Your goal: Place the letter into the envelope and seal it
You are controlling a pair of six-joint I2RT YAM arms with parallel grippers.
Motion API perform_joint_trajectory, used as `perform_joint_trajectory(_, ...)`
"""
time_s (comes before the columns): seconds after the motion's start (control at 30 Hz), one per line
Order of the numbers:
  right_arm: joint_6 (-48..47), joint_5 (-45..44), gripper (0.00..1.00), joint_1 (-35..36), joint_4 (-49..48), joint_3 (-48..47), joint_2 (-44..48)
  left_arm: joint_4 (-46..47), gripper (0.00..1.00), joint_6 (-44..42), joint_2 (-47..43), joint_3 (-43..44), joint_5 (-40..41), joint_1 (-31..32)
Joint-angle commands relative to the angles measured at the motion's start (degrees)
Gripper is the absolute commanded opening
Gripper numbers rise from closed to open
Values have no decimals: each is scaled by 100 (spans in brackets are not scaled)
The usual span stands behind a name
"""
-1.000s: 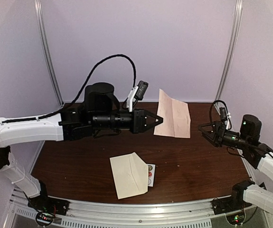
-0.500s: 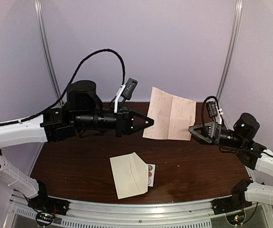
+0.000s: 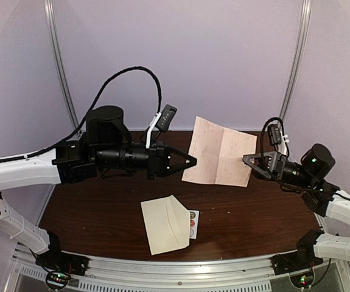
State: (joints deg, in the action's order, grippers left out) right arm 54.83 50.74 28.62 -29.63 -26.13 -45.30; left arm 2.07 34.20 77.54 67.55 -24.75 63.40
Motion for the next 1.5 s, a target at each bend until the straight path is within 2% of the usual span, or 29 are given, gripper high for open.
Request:
perform_joint_trajectory(0.0,63,-2,63,51,-225,-115,89,389,0,51,-151,-110,-29,23)
perform_joint_trajectory(0.2,9,-67,40,64,-63,-90,220,404,0,100,-151,-136,19,18)
perform_joint_trajectory(0.47,-96,-325,2,67,186,-93,299,427,0,171,-219,-174,287,23)
perform_joint_trajectory(0.5,-109,-380,0,73,226,-88,320,426,10,201,-285,-199,471,19)
perform_joint_trajectory(0.6,-121,-435,0,72,286,-93,362,420,41,298,-637,-372,1191,18)
perform_joint_trajectory(0.63,-109,-415,0,73,292,-102,371,411,49,340,-838,-452,1454,11)
perform_joint_trajectory(0.7,-96,-367,0,71,309,-115,388,365,61,473,-1080,-603,1913,-32)
perform_joint_trajectory(0.77,-139,-335,0,84,403,-153,393,282,67,651,-1321,-748,2209,-114)
perform_joint_trajectory(0.93,-382,-194,0,303,739,-496,301,-380,70,1447,-1633,-1025,2818,-567)
perform_joint_trajectory(1.07,-626,-187,0,732,1044,-953,145,-514,70,2097,-1824,-1483,2731,-1096)
perform_joint_trajectory(1.27,-920,-195,0,1660,1109,-1551,-312,-543,71,2120,-1622,-1535,2591,-1180)
perform_joint_trajectory(1.47,-948,-163,0,2173,776,-1923,-594,-547,74,2128,-1519,-1627,2524,-1180)
